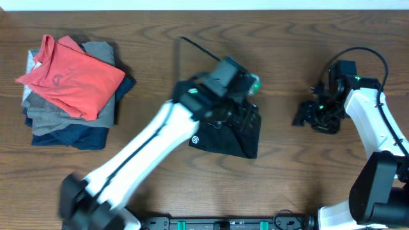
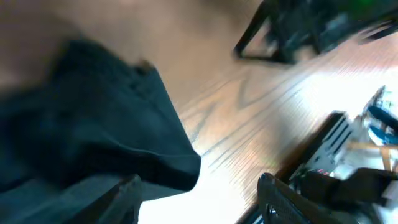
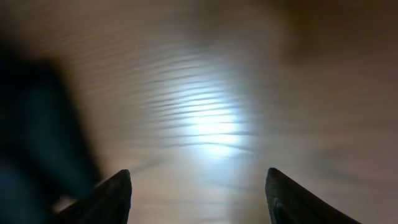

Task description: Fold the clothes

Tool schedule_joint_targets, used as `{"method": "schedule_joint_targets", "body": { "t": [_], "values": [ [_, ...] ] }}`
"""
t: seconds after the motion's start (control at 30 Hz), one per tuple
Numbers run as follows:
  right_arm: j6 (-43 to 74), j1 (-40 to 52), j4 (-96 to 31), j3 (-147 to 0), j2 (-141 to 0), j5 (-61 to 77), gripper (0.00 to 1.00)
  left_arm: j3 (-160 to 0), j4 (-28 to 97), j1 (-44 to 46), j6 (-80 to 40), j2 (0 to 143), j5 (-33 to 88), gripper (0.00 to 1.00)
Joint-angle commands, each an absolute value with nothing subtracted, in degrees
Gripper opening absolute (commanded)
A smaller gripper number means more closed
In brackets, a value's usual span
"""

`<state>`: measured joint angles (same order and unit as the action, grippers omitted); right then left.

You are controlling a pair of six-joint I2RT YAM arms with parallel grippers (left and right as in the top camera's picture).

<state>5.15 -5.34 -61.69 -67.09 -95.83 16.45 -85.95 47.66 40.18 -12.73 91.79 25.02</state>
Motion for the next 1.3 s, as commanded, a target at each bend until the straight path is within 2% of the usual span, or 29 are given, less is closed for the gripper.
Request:
{"method": "schedule_joint_targets", "body": {
  "t": [0.0, 0.27, 0.47, 0.73, 0.83, 1.03, 1.13, 1.23, 1.27],
  "values": [
    [-6.8, -3.4, -61.6, -67.7, -94.8, 35.4, 0.67, -87.7, 50.3, 36.3, -10.1, 86.0, 18.9, 0.62],
    [-6.9, 5.8, -58.7, -67.7, -94.8, 34.6, 0.69, -86.3, 57.2, 24.5, -11.0, 84.8, 15.4, 0.62],
    [-3.1, 15.5, -55.5, -67.7, -94.8, 21.5, 0.71, -83.8, 57.6, 18.5, -11.7, 89.2, 15.6, 0.63],
    [3.1, 23.9, -52.2, -67.7, -94.8, 13.9, 0.72, -83.7, 58.7, 17.2, -12.8, 96.2, 15.6, 0.63],
    [5.7, 26.1, -51.5, -67.7, -94.8, 8.2, 0.76, -83.7, 58.9, 17.2, -12.8, 98.6, 16.0, 0.63],
    [7.4, 28.9, -49.2, -67.6, -95.6, 7.5, 0.76, -83.7, 59.1, 17.2, -12.8, 100.0, 16.0, 0.63],
    [10.2, 29.7, -48.8, -67.6, -96.7, 4.3, 0.66, -83.7, 59.2, 17.2, -12.8, 100.0, 16.0, 0.63],
    [13.5, 30.0, -48.8, -67.6, -97.8, 1.1, 0.47, -83.7, 59.3, 17.2, -12.8, 100.0, 16.0, 0.63],
    [14.2, 30.0, -48.8, -67.6, -98.3, 0.6, 0.38, -83.7, 59.3, 17.2, -12.8, 100.0, 16.0, 0.63]
  ]
}}
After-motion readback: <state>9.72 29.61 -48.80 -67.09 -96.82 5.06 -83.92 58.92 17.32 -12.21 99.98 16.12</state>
